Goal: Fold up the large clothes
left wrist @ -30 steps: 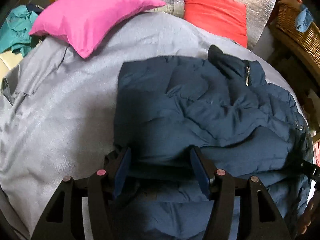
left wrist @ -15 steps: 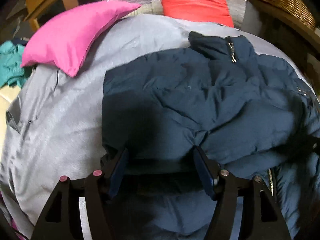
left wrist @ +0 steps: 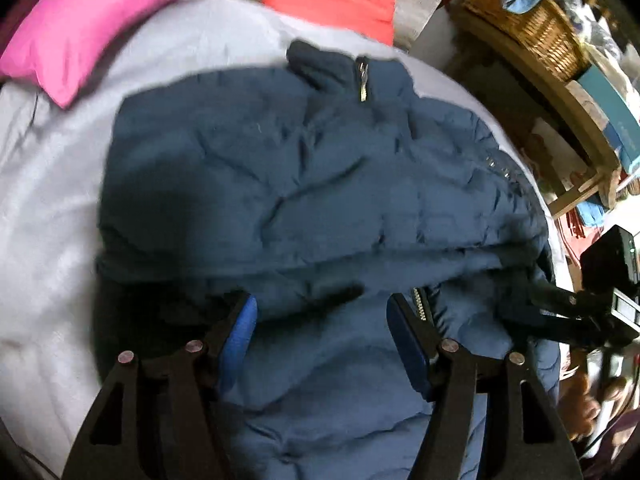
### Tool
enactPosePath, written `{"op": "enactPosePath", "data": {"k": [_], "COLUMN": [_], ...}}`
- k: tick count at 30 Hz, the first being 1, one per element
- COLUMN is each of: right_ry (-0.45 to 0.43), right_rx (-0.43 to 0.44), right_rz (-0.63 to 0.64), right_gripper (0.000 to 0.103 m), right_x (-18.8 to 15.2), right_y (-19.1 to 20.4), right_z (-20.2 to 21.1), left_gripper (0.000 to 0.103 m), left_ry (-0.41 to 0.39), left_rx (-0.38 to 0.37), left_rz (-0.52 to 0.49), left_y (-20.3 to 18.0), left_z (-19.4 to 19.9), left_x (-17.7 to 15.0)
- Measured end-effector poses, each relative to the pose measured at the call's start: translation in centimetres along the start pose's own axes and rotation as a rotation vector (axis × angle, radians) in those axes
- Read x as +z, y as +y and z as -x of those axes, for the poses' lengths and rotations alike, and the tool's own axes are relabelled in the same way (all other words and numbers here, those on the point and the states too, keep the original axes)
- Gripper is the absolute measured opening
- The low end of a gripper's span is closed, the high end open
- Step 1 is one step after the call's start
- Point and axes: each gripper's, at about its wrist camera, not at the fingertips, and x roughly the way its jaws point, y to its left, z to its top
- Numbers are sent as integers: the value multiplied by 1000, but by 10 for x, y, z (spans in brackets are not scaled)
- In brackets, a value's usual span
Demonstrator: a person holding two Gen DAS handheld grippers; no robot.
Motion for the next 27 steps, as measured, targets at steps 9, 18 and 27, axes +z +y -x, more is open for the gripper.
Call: {"op": "enactPosePath", "data": {"k": [9, 18, 27], "right_ry": [-192, -256, -240], "right_rx": [24, -150, 45], "right_rz": [-115, 13, -130], "right_gripper": [69, 24, 61], "right_x": [28, 23, 21], "right_y": [2, 9, -20], "right_z": [-23, -18, -5], "left_gripper": [68, 68, 68], "left_ry": [-38, -71, -87], "left_rx": [-19, 340, 308], "left_rz": [200, -28, -2], "left_y": [26, -1, 2], "left_z": [-4, -17, -13], "left_x": [5, 6, 5]}}
